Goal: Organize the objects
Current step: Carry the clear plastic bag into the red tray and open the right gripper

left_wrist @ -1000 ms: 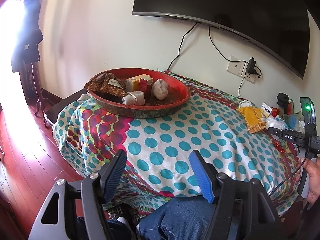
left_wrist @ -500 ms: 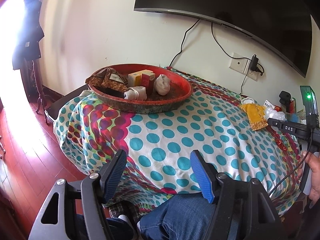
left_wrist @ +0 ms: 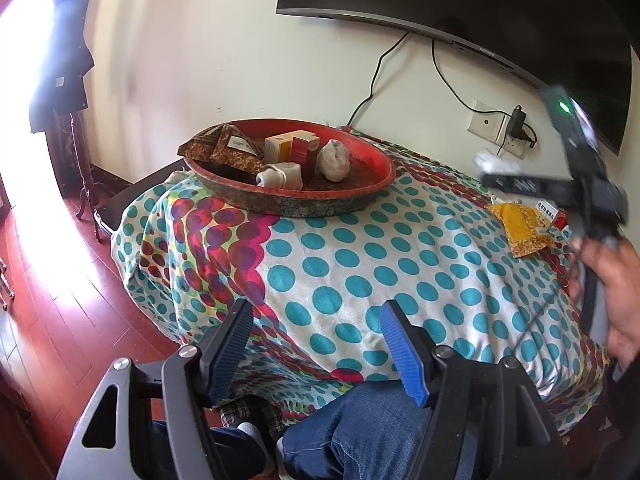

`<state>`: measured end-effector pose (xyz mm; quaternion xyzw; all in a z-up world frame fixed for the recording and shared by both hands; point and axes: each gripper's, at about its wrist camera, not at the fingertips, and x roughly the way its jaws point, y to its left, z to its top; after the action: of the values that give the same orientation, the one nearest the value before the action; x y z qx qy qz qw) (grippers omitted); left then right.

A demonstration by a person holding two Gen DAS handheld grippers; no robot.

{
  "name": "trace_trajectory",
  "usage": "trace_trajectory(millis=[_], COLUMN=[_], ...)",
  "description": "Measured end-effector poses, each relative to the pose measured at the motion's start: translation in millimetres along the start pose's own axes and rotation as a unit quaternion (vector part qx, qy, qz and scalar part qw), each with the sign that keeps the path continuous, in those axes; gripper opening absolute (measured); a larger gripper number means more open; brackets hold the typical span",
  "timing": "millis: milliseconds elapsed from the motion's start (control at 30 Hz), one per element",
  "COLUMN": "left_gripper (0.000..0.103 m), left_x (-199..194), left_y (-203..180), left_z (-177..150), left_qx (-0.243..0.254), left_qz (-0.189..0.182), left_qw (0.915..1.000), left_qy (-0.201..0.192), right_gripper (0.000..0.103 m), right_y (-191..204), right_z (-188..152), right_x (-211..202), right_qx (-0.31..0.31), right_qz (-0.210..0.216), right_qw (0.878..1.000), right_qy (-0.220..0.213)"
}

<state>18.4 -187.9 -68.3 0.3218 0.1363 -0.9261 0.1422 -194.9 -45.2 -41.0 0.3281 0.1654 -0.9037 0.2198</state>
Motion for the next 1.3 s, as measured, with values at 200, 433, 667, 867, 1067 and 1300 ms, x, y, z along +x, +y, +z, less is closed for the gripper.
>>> trace_trajectory(millis=[200, 433, 667, 867, 1067, 1300], left_gripper=[0.068, 0.068, 0.068, 0.068, 0.068, 0.068], left_x=[-4, -3, -3, 2, 8, 19], left_y=[3, 13, 25, 40, 60, 66], left_z=[0, 0, 0, -3, -6, -10], left_qx=[-0.003, -0.021, -0.04, -0.058, -0.09, -0.107], left_qz=[0.006, 0.005, 0.001, -0.001, 0.004, -0.003], left_qw=[1.0, 0.9998, 0.9991, 0.998, 0.9953, 0.9926], left_qy=[-0.005, 0.004, 0.012, 0.025, 0.036, 0.057], right_gripper=[0.028, 0.028, 0.028, 0.028, 0.028, 0.028], right_y=[40, 76, 111, 137, 123, 146], right_z=[34, 62, 80, 91, 67, 54], right_x=[11, 16, 31, 57, 80, 85], right_qx=[-0.039, -0.075, -0.106, -0.096, -0.028, -0.063], right_qz=[0.015, 0.026, 0.042, 0.084, 0.108, 0.14], right_qw=[0.999, 0.997, 0.993, 0.992, 0.992, 0.986], right_qy=[-0.008, -0.024, -0.029, 0.0, 0.052, 0.065])
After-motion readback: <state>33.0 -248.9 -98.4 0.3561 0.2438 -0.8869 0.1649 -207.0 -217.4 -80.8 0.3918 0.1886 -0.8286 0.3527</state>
